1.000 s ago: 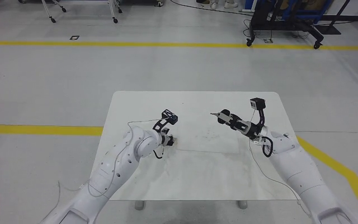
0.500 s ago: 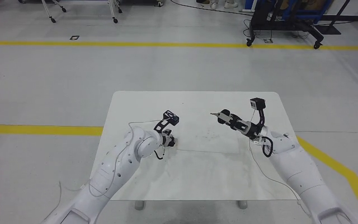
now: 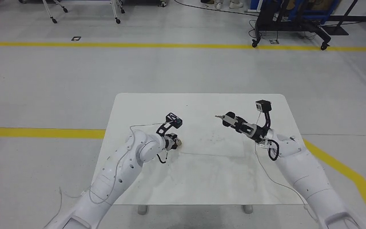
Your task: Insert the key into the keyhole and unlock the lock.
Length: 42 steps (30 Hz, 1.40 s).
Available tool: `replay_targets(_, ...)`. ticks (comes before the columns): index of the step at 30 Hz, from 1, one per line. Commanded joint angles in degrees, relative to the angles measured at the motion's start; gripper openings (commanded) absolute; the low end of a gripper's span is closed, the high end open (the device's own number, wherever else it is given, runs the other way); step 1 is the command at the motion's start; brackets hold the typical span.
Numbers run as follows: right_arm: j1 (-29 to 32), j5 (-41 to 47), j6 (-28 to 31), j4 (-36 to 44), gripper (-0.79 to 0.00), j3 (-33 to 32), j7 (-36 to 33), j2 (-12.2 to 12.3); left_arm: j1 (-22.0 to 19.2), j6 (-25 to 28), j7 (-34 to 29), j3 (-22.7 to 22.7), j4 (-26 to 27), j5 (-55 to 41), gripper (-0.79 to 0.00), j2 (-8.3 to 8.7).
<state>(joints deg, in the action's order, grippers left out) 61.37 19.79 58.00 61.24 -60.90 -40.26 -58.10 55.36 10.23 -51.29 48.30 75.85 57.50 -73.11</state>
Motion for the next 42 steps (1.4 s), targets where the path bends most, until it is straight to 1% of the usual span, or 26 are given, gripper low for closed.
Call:
replay_targets(1, 0.0, 0.0, 0.0, 0.0, -0.785, 0.0, 0.0, 0.0, 0.0, -0.1, 0.0, -0.2, 0.1, 0.7, -0.785, -0.04)
replay_targets(7, 0.0, 0.0, 0.0, 0.0, -0.785, 0.0, 0.0, 0.0, 0.4, -0.3, 3.1, 0.9, 1.1, 1.4, -0.785, 0.06)
replay_targets(12, 0.0, 0.0, 0.0, 0.0, -0.785, 0.0, 0.0, 0.0, 1.6, 1.5, 7.6, 3.5, 3.4, 2.1, -0.785, 0.70)
replay_targets(23, 0.0, 0.0, 0.0, 0.0, -0.785, 0.0, 0.0, 0.0, 2.0, 1.6, 8.5, 3.7, 3.6, 2.1, -0.785, 0.78)
replay_targets(25, 0.0, 0.0, 0.0, 0.0, -0.785, 0.0, 0.0, 0.0, 2.7, 2.5, 7.7, 4.6, 3.6, -2.6, -0.785, 0.70)
replay_targets(27, 0.9, 1.9, -0.6, 1.7, -0.785, -0.3, 2.4, -0.2, 2.3, 3.8, 6.4, 6.7, 1.7, -9.6, -0.785, 0.69)
replay_targets(30, 0.9, 1.7, -2.5, 2.0, -0.785, 0.4, 3.3, -0.6, 0.4, 6.2, 3.1, 9.0, -1.6, -21.5, -0.785, 0.40)
replay_targets(31, 0.7, 1.4, -2.8, 1.9, -0.785, 0.9, 3.8, -0.8, -0.5, 6.3, 2.5, 9.2, -2.8, -22.4, -0.785, 0.34)
replay_targets(33, -0.1, 0.6, -3.6, 1.1, -0.785, 2.1, 4.8, -1.4, -1.6, 7.4, 1.8, 9.3, -5.3, -28.5, -0.785, -0.10)
replay_targets(34, -0.5, 0.5, -3.7, 0.7, -0.785, 2.6, 5.4, -1.8, -2.5, 7.0, 1.5, 9.4, -6.9, -30.3, -0.785, -0.29)
replay_targets(36, -0.9, 0.2, -3.3, 0.1, -0.785, 3.2, 6.2, -2.2, -3.1, 7.0, 1.2, 9.1, -7.5, -30.9, -0.785, -0.42)
replay_targets(42, -0.9, 0.2, -3.3, 0.1, -0.785, 3.2, 6.2, -2.2, -3.1, 7.0, 1.2, 9.1, -7.5, -30.9, -0.785, -0.42)
